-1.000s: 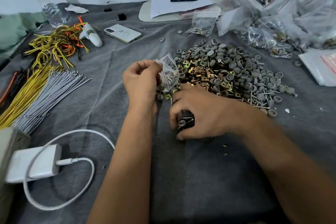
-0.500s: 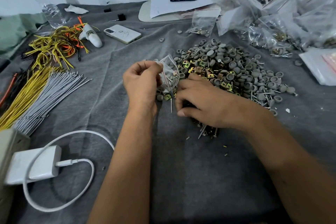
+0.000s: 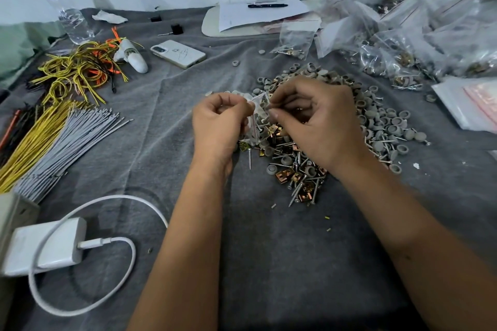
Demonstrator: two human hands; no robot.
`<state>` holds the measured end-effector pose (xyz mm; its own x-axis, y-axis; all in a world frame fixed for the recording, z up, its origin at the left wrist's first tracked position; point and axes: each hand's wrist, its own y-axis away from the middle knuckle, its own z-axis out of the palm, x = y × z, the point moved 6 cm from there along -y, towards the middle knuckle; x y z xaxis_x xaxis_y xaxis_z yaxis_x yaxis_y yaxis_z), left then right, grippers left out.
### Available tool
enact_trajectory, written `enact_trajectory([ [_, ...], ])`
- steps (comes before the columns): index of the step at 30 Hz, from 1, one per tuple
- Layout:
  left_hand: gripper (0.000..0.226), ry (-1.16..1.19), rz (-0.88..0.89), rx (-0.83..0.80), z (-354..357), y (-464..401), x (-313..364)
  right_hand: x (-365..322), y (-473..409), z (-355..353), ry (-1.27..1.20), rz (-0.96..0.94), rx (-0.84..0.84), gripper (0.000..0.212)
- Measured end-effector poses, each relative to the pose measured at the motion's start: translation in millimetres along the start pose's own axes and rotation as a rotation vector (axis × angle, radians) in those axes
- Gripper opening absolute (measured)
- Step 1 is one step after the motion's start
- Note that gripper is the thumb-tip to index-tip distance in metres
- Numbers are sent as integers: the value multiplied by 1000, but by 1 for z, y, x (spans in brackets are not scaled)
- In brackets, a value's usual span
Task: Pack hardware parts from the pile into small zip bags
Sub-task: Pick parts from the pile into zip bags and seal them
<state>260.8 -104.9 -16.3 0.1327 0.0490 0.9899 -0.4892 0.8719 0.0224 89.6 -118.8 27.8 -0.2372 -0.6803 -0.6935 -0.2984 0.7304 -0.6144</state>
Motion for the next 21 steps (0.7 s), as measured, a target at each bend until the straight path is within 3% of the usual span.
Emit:
enact_trajectory([
  [4,11,26,-18,-17,0,0,-2,2,1,6,39,10,-46,14],
  [8,14,66,-38,0,-2,-1,-3,4,1,-2,-38,40,21,13],
  [15,15,125,-64,71,-8,0,-1,1,0,-7,177,-40,81,9],
  [18,16,160,-47,127,-14,0,2,-7,3,4,242,-94,-60,9],
  [21,15,194,-49,167,-17,1,4,-11,12,30,504,-87,-329,37],
])
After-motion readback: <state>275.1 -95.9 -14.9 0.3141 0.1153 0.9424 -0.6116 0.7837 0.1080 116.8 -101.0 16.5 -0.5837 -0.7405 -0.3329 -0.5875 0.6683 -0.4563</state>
